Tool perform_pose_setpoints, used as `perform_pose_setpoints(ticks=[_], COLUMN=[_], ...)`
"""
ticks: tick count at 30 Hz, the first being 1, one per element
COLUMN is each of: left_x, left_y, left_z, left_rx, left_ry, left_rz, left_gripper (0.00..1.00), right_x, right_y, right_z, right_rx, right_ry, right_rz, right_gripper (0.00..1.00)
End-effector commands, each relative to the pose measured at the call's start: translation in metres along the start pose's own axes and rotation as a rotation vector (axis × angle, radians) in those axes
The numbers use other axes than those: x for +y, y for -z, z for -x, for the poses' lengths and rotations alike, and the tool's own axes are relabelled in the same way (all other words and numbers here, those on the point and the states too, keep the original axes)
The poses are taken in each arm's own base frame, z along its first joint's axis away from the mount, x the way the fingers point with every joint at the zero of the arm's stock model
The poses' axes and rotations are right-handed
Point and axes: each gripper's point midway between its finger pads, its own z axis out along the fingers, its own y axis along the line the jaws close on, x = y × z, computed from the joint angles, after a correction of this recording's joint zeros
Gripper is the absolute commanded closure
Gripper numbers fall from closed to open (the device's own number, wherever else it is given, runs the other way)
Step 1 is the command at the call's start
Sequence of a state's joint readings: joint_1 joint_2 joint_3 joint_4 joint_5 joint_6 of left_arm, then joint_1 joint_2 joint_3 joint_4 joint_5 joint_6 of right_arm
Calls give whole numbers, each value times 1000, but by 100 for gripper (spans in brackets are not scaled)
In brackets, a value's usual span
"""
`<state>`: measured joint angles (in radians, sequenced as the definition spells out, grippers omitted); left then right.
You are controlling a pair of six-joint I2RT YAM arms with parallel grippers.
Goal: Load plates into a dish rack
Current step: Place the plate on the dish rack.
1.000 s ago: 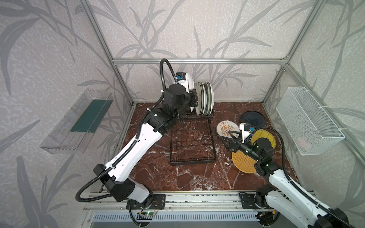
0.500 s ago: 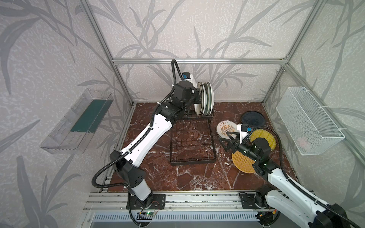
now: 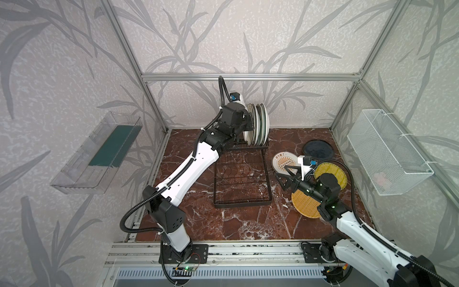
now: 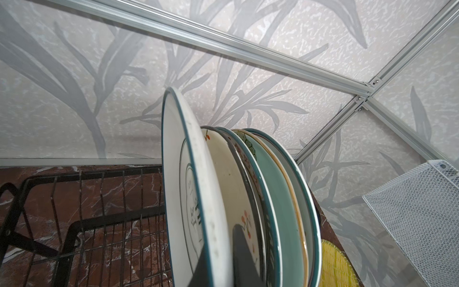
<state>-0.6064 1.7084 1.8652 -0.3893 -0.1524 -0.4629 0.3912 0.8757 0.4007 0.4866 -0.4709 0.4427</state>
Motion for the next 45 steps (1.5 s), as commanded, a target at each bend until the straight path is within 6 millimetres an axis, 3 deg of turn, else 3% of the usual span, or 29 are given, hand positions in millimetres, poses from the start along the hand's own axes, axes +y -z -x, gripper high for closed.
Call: perform_pose_setpoints(ticks=[1, 22, 35, 45], left_x=[-4, 8, 11, 12], left_y=[2, -22, -20, -18], left_z=[23, -14, -15, -14], left_rx=[-79, 19, 12, 9], left_ry=[11, -83, -81, -72], left_rz=[-13, 35, 45, 45], left_gripper=[100, 100, 100, 91], right_x=[1, -2, -1, -1], right_y=[-1, -4, -3, -3], right_z=[3, -1, 0, 0], right_rx=[-13, 1, -1, 2], right_ry=[22, 13, 15, 14], right_rz=[2, -5, -4, -4], right_gripper=[1, 1, 1, 1])
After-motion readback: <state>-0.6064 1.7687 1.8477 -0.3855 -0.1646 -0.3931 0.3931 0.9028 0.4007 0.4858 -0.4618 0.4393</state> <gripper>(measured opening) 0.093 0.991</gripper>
